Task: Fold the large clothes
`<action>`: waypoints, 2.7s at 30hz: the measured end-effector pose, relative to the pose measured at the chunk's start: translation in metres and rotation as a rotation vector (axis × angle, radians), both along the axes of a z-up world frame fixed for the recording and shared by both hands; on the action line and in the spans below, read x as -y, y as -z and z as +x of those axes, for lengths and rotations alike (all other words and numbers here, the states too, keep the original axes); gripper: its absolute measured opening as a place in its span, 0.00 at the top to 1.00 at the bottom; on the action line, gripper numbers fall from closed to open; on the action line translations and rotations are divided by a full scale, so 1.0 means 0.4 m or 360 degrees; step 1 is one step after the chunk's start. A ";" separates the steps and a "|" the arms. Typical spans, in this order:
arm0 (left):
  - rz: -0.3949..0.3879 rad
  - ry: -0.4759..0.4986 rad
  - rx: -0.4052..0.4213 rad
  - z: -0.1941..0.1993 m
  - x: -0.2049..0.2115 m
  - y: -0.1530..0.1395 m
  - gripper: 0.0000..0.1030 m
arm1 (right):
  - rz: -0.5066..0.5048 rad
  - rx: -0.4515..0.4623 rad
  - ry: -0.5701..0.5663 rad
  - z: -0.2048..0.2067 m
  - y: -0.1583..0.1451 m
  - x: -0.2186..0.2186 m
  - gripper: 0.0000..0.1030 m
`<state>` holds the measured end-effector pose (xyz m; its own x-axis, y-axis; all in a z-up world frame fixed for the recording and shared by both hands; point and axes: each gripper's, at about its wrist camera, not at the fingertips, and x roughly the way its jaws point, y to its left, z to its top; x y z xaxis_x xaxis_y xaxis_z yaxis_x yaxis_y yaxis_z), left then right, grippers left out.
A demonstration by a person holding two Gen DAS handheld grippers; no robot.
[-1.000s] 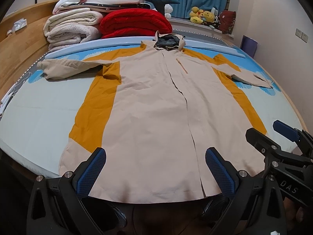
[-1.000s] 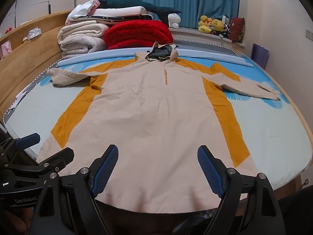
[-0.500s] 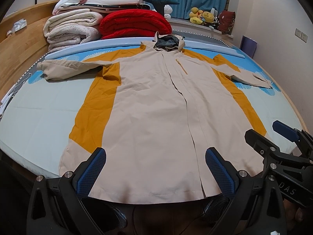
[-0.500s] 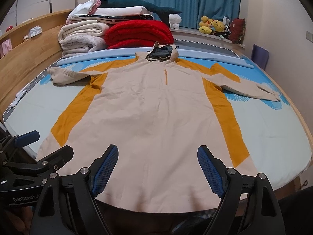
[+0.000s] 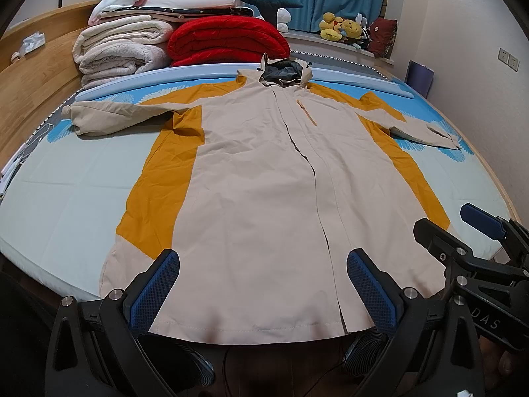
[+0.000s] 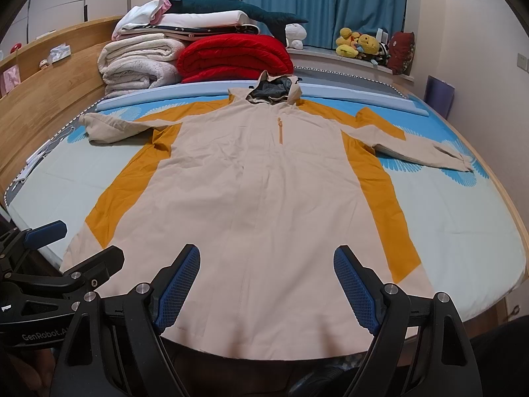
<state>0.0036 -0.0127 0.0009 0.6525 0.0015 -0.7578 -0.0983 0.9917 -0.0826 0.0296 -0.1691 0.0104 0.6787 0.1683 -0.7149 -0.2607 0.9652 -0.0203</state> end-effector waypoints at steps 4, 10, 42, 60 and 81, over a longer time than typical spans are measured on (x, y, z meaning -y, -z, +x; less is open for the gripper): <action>0.0003 -0.0002 0.0001 0.000 0.000 0.000 0.03 | 0.0017 -0.0023 -0.0001 0.003 0.000 0.005 0.19; 0.0001 -0.0001 0.0001 0.000 0.001 -0.001 0.02 | 0.0018 -0.0028 -0.0005 0.005 0.000 0.007 0.21; 0.0091 -0.0274 -0.0130 0.065 -0.133 0.023 0.62 | 0.0033 -0.0079 0.0378 0.120 -0.002 0.163 0.53; 0.0027 -0.0772 -0.0563 0.120 -0.465 0.299 0.91 | -0.0069 -0.0785 0.1012 0.270 0.290 0.568 0.52; 0.0287 -0.0562 -0.0347 0.088 -0.391 0.291 0.66 | -0.0347 -0.0393 0.1101 0.214 0.150 0.496 0.80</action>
